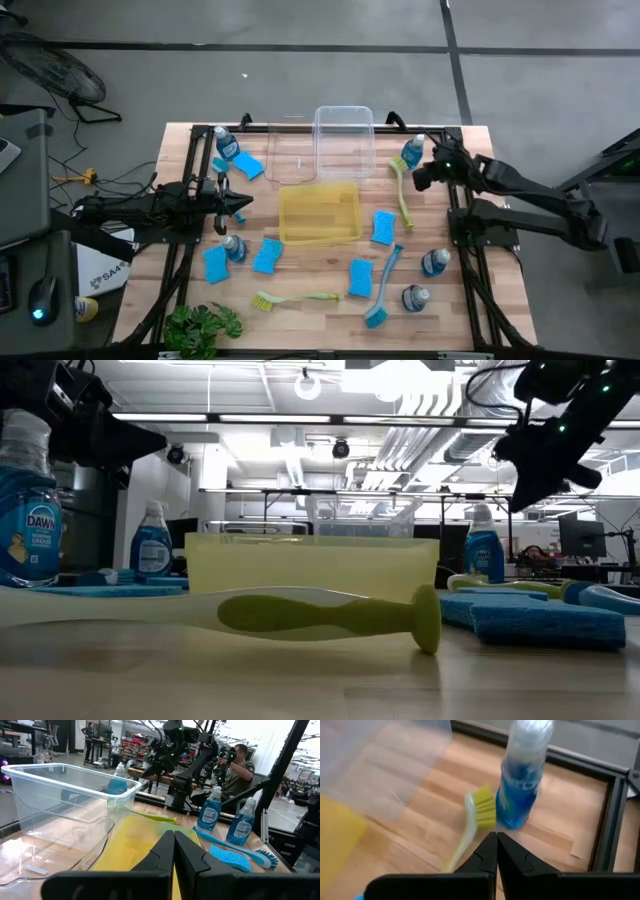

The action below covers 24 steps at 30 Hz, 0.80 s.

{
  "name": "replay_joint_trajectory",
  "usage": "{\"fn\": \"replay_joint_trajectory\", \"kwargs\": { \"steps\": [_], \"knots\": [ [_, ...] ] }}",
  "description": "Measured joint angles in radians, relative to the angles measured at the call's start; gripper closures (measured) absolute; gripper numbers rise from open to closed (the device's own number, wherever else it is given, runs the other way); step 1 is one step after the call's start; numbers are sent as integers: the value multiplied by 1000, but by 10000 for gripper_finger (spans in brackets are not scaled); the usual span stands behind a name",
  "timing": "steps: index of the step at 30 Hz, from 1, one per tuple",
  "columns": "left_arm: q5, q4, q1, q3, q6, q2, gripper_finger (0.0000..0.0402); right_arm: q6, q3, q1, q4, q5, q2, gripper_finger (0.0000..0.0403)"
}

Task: Pick & Place Kitchen Sink Supplies
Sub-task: Put the blue dishwasher liquid into the white bin

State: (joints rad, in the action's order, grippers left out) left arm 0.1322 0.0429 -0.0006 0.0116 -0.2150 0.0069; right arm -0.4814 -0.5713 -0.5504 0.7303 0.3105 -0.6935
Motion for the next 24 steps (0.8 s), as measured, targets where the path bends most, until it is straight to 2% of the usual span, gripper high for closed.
{"fn": "replay_joint_trajectory", "kwargs": {
  "steps": [2,5,14,19,24],
  "knots": [
    [0,0,0,0,0,0,400,18,0,-22,1,-22,-29,396],
    [0,0,0,0,0,0,400,13,0,-53,2,-29,-67,366],
    [0,0,0,0,0,0,400,31,0,-122,-4,25,-127,202],
    [0,0,0,0,0,0,400,140,0,-144,-58,40,-157,117],
    [0,0,0,0,0,0,400,322,0,-146,-169,39,-206,76]
  ]
}}
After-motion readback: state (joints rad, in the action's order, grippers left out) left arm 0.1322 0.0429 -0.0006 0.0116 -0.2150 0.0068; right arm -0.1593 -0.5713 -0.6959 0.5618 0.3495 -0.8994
